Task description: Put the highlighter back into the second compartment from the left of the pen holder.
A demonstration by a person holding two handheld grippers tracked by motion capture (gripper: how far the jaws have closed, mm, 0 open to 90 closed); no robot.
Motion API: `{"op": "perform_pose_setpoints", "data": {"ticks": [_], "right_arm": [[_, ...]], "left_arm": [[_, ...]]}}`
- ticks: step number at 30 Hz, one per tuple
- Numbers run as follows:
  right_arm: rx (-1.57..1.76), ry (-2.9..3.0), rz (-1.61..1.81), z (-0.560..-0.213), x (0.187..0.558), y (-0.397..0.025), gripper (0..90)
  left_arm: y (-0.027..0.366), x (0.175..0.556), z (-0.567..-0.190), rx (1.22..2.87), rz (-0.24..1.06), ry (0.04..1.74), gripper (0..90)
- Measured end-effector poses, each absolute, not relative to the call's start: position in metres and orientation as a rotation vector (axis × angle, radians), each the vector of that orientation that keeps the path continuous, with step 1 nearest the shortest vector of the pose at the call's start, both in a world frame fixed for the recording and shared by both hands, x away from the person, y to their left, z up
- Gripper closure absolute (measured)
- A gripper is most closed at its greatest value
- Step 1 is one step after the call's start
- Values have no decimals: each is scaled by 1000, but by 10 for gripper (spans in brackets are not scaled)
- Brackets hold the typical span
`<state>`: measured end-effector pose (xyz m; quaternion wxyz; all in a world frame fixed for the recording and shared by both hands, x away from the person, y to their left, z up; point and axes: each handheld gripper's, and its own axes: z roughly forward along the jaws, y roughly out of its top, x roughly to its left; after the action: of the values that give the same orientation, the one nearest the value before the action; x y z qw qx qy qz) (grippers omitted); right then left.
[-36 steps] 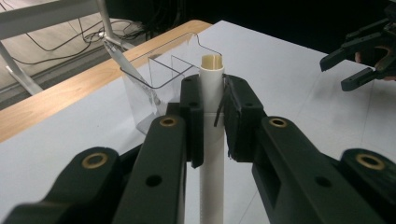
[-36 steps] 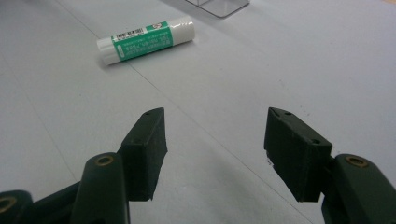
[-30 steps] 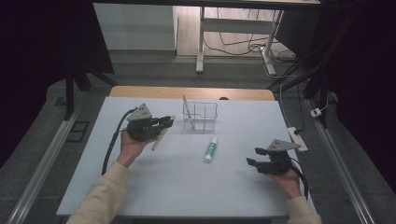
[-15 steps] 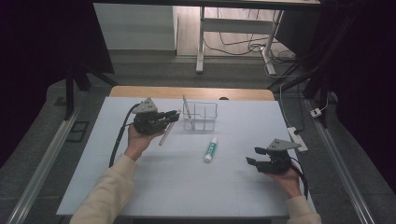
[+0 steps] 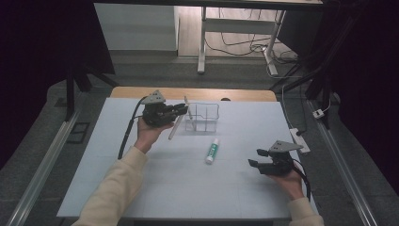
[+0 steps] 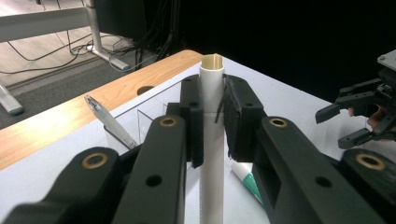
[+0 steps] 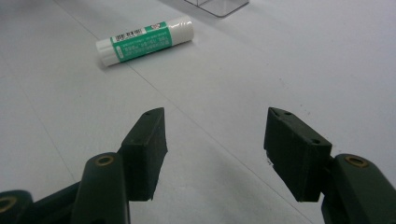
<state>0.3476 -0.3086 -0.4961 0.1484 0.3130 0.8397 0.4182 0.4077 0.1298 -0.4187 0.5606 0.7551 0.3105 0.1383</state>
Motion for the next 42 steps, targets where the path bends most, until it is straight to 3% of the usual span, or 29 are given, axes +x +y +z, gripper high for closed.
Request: {"op": "perform_pose_setpoints", "data": {"ticks": [42], "right_arm": [[914,2415,1196,-498,349,-312,383]], "left_arm": [[92,446,-402,1759,314,759,781]]}}
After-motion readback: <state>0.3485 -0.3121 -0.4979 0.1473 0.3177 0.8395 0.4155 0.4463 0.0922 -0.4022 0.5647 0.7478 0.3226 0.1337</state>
